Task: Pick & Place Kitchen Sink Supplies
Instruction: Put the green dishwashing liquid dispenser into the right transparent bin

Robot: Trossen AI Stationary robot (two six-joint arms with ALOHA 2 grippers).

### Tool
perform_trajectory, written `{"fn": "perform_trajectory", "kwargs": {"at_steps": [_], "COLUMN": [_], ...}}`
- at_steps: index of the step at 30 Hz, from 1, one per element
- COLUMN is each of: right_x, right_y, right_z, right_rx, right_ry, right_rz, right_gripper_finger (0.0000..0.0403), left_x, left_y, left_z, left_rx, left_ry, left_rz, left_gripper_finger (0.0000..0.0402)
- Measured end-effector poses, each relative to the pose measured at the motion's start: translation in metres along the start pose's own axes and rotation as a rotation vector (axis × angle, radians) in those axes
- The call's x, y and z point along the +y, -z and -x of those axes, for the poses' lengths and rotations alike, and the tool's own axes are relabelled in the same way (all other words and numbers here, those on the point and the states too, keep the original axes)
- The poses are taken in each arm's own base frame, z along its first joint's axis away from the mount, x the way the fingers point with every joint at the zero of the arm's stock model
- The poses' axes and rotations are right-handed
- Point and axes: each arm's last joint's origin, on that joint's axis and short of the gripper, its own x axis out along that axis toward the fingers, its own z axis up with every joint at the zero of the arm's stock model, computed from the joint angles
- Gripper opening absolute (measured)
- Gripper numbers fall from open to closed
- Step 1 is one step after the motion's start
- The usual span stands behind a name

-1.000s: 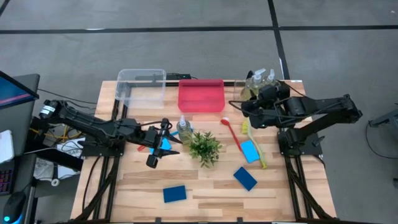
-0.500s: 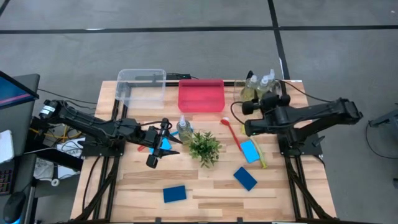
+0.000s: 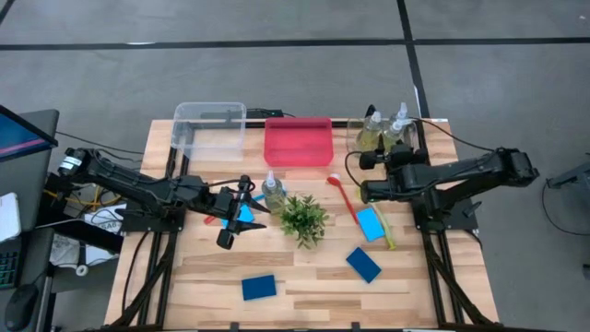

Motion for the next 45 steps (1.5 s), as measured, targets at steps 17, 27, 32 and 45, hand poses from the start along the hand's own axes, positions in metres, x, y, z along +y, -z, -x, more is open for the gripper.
{"fn": "perform_trajectory", "kwargs": {"at_steps": [17,27,32,45], "right_x": [0.009,0.014,0.014,0.014], "right_y": [0.021,0.025,0.025,0.024], "right_z": [-0.015,-0.023,-0.026,-0.036], "right_rx": [-0.049,-0.054,-0.051,-0.053], "right_ry": [0.089,0.129,0.147,0.198], "right_rz": [-0.039,-0.084,-0.100,-0.148], "right_gripper_finger": [0.0201,0.0201,0.0201,0.0201], "left_x": [0.000,0.000,0.000,0.000], "left_y": [0.000,0.000,0.000,0.000], "left_z": [0.000,0.000,0.000,0.000], "left_rx": [0.000,0.000,0.000,0.000], "left_ry": [0.000,0.000,0.000,0.000], "left_rz": [0.000,0.000,0.000,0.000], "left_gripper_finger": [0.0181,0.0181,0.0181,0.0181]}}
